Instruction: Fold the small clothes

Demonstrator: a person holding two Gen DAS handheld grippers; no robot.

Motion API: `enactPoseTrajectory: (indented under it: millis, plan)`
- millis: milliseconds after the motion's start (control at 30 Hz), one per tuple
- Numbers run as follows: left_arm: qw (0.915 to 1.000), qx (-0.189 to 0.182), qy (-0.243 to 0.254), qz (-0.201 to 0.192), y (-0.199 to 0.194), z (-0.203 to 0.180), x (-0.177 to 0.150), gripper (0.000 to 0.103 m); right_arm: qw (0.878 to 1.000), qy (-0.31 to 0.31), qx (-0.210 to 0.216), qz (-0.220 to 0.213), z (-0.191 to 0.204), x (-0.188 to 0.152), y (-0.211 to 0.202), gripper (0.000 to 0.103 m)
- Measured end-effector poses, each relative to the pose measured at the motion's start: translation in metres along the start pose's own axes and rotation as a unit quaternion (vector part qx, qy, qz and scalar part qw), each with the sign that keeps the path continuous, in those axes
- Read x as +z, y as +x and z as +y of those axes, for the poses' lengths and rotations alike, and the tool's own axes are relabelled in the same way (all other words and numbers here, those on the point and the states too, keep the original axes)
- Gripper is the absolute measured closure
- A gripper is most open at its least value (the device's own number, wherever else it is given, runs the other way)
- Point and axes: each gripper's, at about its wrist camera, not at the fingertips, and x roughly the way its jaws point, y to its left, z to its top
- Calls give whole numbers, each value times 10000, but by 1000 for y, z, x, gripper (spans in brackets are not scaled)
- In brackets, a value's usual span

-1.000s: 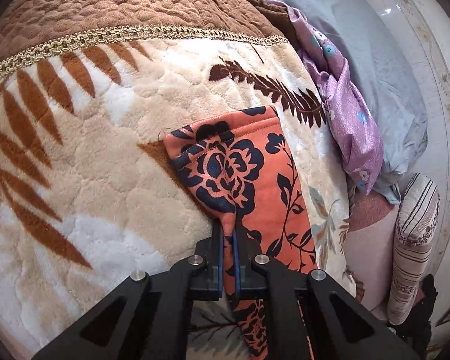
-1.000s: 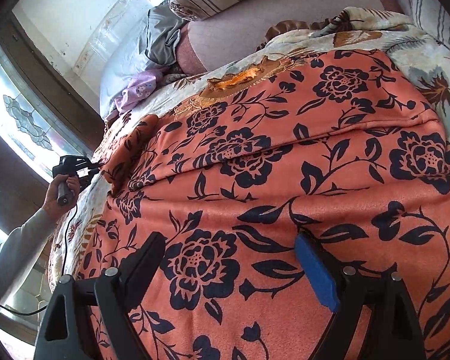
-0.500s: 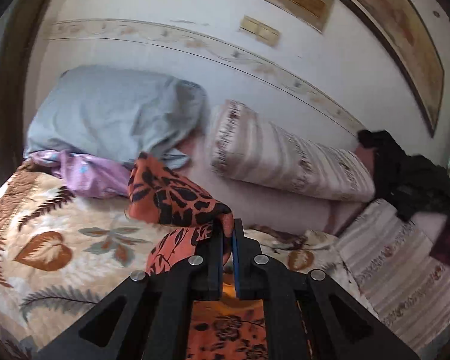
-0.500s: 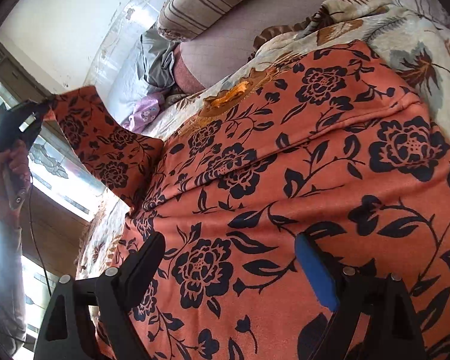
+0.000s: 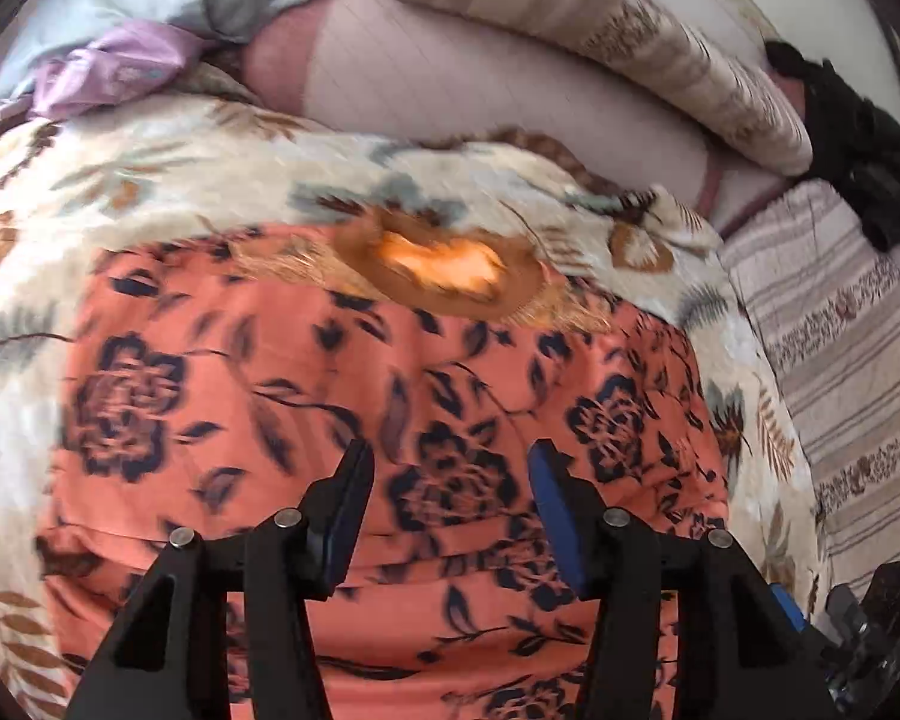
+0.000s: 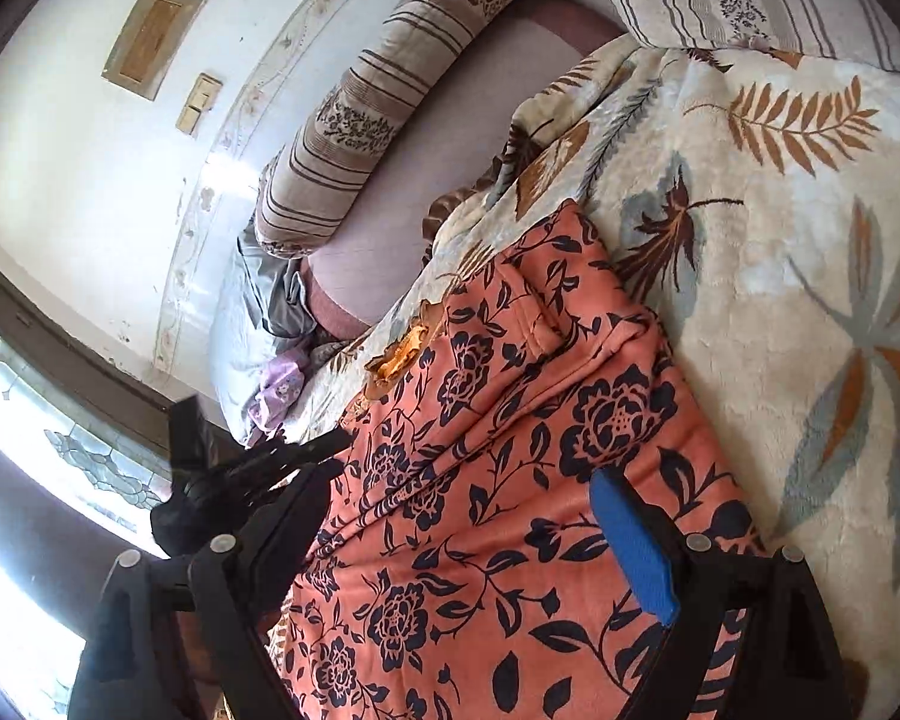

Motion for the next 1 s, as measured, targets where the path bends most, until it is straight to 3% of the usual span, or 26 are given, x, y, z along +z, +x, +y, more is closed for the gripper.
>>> enactPoseTrajectory:
  millis: [67, 167, 300, 433, 533, 567, 600, 700, 800, 867, 933, 967, 1000]
  plan:
    - [9985, 425, -171, -316, -19, 34, 1, 36, 9997, 9, 78, 211, 5, 14, 12, 12]
    - [9932, 947, -495, -461, -25, 85, -7, 36, 9987, 17, 51, 498, 13, 46, 47, 12]
    - [9894, 869, -1061, -469, -16, 128, -24, 36, 9922, 421, -743, 906, -8, 82, 102, 14]
    - [9896, 790, -1086, -519, -9, 144, -38, 36, 9795, 384, -1508, 1282, -21, 83, 140, 17]
    - [9907, 759, -996, -527, -3, 147, -43, 36, 9722, 13, -1840, 1448, -9, 79, 155, 41]
    - [9908, 724, -1013, -532, -1, 149, -44, 36, 9674, -125, -2030, 1513, -5, 78, 159, 61]
    - [9907, 688, -1037, -554, 0, 151, -43, 36, 9630, -242, -2187, 1556, -1, 75, 160, 74]
    - [9902, 596, -1124, -581, -3, 154, -43, 36, 9530, -998, -2512, 1371, 37, 71, 153, 86]
    - [9890, 585, -1197, -649, -11, 156, -43, 36, 9483, -1485, -2621, 996, 65, 63, 127, 87]
    - [9879, 520, -1170, -878, -21, 154, -40, 35, 9413, -1559, -2828, 985, 50, 56, 133, 82]
    - [9892, 513, -994, -943, -22, 147, -36, 28, 9346, -1432, -2936, 1406, 18, 50, 153, 55]
    - [9912, 543, -870, -839, -16, 143, -36, 24, 9352, -1278, -2934, 1517, 6, 48, 153, 32]
    - [9937, 644, -714, -582, -5, 140, -37, 24, 9427, -1341, -2783, 1262, 8, 48, 143, 33]
